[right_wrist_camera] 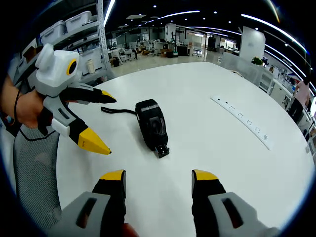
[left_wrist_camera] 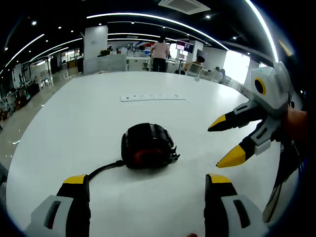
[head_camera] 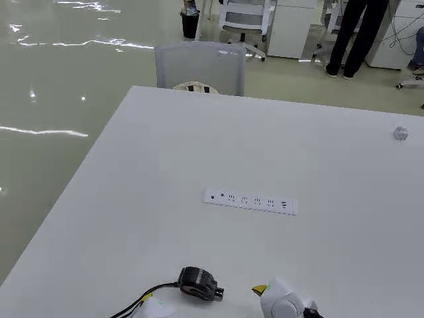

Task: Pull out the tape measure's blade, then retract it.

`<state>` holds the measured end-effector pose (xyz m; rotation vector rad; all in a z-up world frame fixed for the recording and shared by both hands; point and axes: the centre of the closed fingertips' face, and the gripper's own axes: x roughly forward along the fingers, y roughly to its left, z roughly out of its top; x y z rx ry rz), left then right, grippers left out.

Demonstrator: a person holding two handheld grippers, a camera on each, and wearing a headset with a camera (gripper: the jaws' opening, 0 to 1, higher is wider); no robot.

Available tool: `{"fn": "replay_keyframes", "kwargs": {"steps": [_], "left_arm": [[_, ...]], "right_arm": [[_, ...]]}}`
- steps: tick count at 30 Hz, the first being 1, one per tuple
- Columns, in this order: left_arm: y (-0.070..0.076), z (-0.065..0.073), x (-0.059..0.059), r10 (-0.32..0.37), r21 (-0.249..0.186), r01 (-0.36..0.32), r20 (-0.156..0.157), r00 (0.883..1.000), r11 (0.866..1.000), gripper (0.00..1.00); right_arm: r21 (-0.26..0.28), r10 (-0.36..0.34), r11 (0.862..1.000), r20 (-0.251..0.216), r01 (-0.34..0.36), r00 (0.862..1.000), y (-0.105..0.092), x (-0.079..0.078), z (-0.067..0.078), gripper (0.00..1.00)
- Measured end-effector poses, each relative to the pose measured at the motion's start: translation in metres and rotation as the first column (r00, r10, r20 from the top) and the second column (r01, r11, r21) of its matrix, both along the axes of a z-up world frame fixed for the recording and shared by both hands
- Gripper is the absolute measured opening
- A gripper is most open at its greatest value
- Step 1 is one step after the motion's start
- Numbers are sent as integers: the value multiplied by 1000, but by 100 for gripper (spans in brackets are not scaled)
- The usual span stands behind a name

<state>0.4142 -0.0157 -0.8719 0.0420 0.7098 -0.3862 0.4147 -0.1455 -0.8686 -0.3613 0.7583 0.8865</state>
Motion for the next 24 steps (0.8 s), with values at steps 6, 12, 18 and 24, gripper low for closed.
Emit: {"fn": "replay_keyframes", "kwargs": {"steps": [6, 12, 18, 24], "left_arm": [[1, 4, -3, -8, 8, 8, 10, 1000, 1000, 97], [2, 8, -7, -15, 12, 15, 15, 1000, 1000, 100], [5, 11, -16, -18, 5, 18, 16, 1000, 1000, 100], [8, 13, -24, -12, -3, 12, 14, 1000, 1000, 100]], "right_arm": [[2, -32, 999, 6, 32, 999, -6, -5, 5, 59], [11, -77, 997, 8, 77, 997, -12, -11, 11, 66], [16, -106, 994, 8, 106, 994, -17, -22, 17, 69], [15, -134, 991, 8, 134, 991, -24, -31, 18, 75]]}}
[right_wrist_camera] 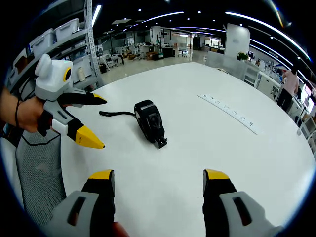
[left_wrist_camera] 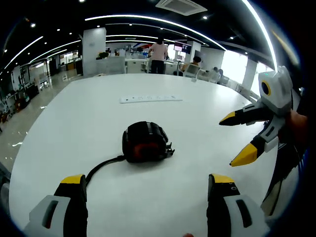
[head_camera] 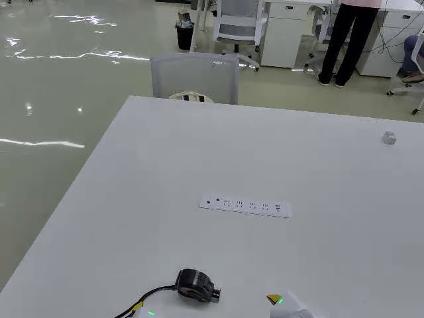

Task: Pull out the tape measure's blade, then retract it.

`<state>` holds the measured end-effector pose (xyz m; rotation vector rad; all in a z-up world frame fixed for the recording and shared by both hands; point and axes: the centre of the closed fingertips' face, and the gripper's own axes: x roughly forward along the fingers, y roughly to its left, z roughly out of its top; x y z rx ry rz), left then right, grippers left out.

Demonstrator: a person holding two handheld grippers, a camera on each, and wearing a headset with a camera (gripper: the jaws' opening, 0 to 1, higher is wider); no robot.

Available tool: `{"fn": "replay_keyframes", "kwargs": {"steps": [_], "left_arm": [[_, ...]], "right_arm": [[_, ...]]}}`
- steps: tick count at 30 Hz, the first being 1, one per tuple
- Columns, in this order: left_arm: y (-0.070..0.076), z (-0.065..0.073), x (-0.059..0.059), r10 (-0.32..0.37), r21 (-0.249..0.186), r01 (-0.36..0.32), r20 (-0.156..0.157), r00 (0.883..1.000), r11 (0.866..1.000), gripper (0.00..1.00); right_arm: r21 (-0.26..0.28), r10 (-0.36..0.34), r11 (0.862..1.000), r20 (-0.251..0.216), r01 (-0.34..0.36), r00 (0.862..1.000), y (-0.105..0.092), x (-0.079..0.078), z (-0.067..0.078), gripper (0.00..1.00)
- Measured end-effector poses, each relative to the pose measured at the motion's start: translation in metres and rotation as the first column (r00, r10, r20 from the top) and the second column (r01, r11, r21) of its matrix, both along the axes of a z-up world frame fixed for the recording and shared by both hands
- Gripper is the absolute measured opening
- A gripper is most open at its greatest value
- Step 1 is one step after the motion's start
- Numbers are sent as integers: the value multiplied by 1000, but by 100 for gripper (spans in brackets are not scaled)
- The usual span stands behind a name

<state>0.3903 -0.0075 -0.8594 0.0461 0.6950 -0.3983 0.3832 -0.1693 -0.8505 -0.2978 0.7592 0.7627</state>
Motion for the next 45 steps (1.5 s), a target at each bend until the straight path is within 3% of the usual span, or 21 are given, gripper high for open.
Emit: {"fn": "replay_keyframes", "kwargs": {"steps": [20, 39, 45], "left_arm": [[9, 12, -29, -29, -12, 29, 5, 1000, 1000, 100], [22, 31, -39, -43, -36, 44, 24, 999, 998, 100], [30, 31, -44, -23, -36, 23, 9, 1000, 999, 100]], "right_arm": [[18, -66, 998, 0, 66, 998, -4, -33, 13, 88], [26, -120, 992, -28, 121, 992, -11, -55, 24, 97], [28, -130, 991, -37, 131, 991, -13, -65, 26, 100]]}}
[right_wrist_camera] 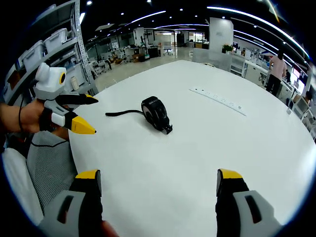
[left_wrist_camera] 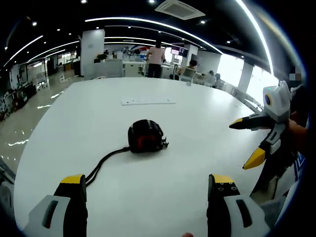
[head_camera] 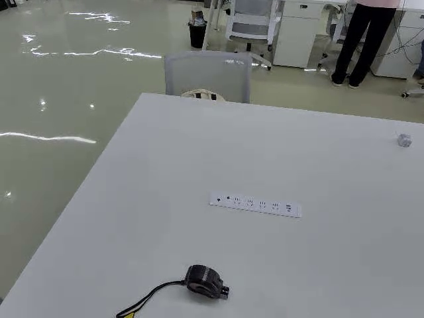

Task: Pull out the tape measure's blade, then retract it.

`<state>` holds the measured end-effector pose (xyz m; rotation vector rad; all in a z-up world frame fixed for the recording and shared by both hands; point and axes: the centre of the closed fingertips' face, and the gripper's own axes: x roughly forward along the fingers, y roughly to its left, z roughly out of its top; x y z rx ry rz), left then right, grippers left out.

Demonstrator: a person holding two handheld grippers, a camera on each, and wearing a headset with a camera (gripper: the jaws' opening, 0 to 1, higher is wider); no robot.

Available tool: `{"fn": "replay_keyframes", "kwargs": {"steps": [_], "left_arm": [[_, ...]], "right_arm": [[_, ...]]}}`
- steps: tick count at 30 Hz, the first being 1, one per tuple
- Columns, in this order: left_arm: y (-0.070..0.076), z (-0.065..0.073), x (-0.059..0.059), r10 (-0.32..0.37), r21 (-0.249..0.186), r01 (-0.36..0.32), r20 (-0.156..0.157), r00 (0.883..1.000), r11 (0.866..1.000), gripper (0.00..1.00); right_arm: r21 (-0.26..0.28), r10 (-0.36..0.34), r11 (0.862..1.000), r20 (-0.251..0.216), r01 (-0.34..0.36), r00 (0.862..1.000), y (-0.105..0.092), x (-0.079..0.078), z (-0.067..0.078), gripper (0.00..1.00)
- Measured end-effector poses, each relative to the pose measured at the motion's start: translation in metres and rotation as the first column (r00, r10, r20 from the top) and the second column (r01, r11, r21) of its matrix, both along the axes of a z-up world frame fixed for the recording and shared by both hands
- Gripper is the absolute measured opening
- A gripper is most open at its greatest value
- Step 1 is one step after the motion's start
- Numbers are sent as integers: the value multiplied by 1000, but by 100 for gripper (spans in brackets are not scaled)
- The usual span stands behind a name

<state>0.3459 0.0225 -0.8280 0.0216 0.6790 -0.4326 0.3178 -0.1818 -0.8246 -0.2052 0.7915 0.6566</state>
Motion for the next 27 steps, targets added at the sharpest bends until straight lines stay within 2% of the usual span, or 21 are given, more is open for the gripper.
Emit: {"fn": "replay_keyframes", "kwargs": {"steps": [9, 15, 19, 27], "left_arm": [[12, 5, -10, 14, -1, -14, 6, 1000, 1000, 100], [15, 6, -14, 20, -8, -20, -6, 1000, 1000, 100], [23, 8, -21, 30, -9, -30, -10, 1000, 1000, 100], [29, 14, -26, 22, -2, -22, 1, 1000, 1000, 100]], "right_arm": [[9, -29, 1000, -9, 29, 1000, -5, -8, 5, 100], [9, -34, 999, -15, 34, 999, -6, -10, 5, 100], [15, -44, 999, -21, 45, 999, -7, -16, 7, 100], [19, -64, 998, -31, 64, 997, -14, -24, 11, 100]]}}
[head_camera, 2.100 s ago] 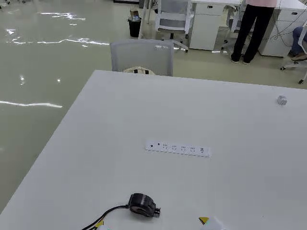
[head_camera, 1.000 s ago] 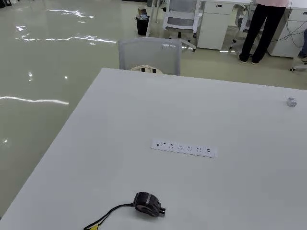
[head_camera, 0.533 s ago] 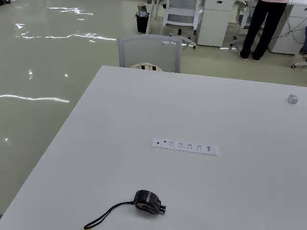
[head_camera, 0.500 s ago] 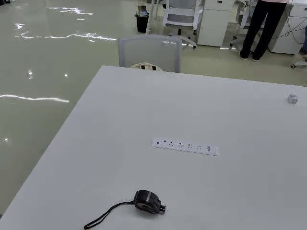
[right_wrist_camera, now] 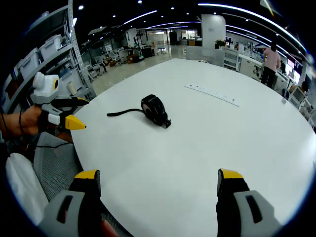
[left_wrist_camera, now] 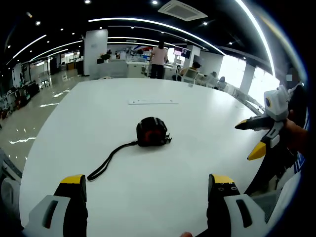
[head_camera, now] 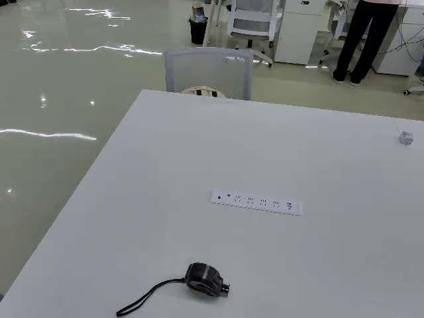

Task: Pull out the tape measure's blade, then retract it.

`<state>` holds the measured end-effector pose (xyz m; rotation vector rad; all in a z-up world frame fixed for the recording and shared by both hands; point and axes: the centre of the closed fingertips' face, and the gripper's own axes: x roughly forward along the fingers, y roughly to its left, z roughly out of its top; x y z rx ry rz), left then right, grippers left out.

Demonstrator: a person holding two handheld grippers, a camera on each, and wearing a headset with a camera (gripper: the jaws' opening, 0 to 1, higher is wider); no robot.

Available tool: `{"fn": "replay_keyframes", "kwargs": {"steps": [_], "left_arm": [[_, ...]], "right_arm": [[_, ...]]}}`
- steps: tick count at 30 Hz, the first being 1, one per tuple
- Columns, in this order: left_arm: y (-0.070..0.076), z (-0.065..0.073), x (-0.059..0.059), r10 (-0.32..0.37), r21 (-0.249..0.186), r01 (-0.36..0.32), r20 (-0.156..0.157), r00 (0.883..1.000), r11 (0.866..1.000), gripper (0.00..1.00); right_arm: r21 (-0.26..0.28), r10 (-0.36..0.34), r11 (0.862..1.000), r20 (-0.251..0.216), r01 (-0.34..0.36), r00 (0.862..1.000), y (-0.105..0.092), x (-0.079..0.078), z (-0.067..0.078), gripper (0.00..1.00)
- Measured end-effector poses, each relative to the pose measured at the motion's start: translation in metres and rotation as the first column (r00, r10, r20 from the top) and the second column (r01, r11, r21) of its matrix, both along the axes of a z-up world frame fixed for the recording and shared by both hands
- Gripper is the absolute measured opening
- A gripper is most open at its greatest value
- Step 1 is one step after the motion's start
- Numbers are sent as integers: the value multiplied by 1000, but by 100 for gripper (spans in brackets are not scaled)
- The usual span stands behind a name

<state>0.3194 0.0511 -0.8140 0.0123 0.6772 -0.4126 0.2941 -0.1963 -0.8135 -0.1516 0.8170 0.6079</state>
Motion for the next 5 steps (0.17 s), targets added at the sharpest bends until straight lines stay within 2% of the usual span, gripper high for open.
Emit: {"fn": "replay_keyframes", "kwargs": {"steps": [5], "left_arm": [[2, 0, -3, -1, 1, 1, -6, 1000, 1000, 100]], "right_arm": [[4, -8, 1000, -4, 8, 1000, -4, -4, 2, 100]]}}
